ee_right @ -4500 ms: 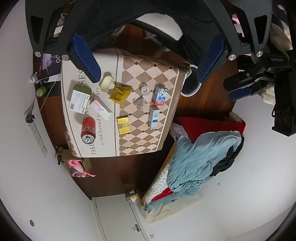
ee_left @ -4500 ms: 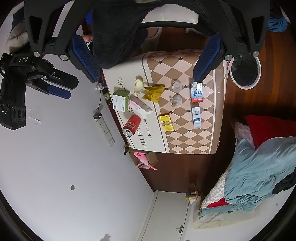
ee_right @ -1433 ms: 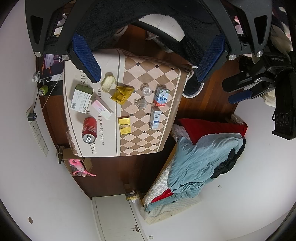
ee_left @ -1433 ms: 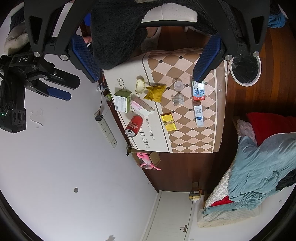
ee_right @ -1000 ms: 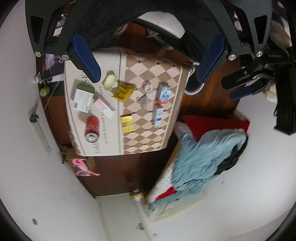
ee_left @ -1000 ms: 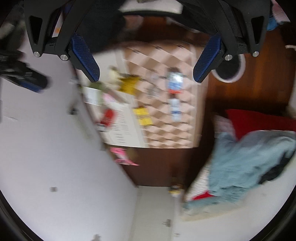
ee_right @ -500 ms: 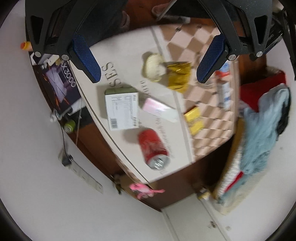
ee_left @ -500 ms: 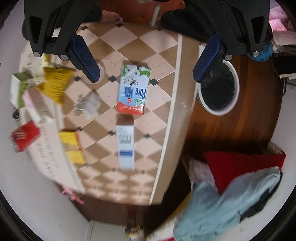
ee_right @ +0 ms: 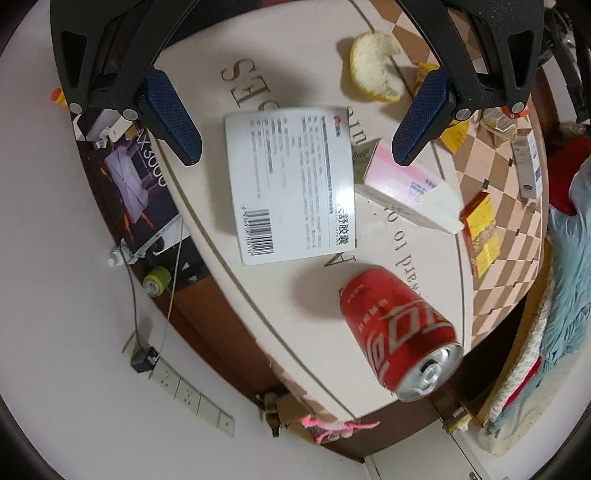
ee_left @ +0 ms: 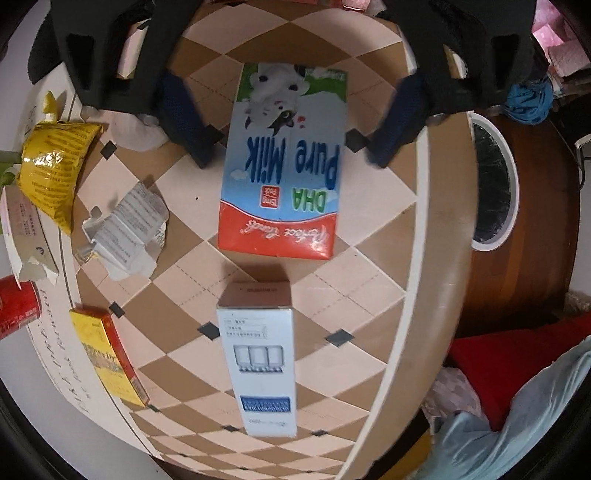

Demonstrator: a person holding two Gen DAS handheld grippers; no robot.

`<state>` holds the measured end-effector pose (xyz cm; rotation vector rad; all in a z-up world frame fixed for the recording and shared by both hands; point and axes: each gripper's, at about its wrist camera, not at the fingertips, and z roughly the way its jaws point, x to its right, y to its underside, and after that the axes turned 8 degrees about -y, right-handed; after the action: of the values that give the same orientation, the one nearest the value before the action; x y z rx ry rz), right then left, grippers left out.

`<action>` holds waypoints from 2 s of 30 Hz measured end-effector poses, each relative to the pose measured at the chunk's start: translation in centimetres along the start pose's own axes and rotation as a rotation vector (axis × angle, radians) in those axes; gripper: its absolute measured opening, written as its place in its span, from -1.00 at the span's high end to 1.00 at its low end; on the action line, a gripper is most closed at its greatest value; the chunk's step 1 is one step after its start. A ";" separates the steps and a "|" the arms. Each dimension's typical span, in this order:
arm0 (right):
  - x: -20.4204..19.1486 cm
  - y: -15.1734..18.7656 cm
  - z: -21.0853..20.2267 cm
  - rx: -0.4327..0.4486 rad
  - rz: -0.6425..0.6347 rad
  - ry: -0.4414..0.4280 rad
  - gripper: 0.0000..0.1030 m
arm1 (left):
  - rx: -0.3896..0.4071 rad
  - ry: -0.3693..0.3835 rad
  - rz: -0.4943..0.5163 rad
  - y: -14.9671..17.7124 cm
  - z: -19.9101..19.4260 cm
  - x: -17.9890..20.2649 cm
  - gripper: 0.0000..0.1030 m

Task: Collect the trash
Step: 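Grasp the Pure Milk carton with the left tool while the right tool grasps the white medicine box, then carry both boxes over the white bin and open both tools to drop them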

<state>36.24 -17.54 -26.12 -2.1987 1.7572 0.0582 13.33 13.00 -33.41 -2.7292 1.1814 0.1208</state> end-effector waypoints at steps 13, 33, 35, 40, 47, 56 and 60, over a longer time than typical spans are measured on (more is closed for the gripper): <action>-0.1 -0.7 1.5 -0.011 0.013 -0.037 -0.51 | 0.052 -0.005 0.047 0.2 -1.0 1.7 0.11; 0.2 -0.5 2.6 -0.070 -0.039 0.055 -0.44 | 0.115 -0.015 0.039 1.8 -1.9 0.7 0.12; -0.1 -0.3 1.7 -0.047 -0.049 0.062 -0.42 | 0.146 -0.002 0.028 2.0 -3.4 0.4 0.12; -1.4 0.5 -2.0 0.034 -0.068 0.033 -0.41 | 0.251 0.007 0.018 2.2 -7.9 -0.8 0.12; -7.4 2.3 -7.9 0.158 -0.196 -0.045 -0.41 | 0.404 0.052 -0.032 1.8 -15.3 -4.6 0.12; -20.6 5.7 -14.2 0.247 -0.387 -0.266 -0.41 | 0.530 0.037 -0.121 2.9 -20.7 -13.5 0.12; -27.3 7.9 -14.2 0.237 -0.469 -0.330 -0.41 | 0.533 0.005 -0.175 3.6 -20.0 -18.4 0.13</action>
<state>19.70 2.75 -8.19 -2.2117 0.9966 0.0914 -1.75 20.10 -11.63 -2.3386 0.8195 -0.1957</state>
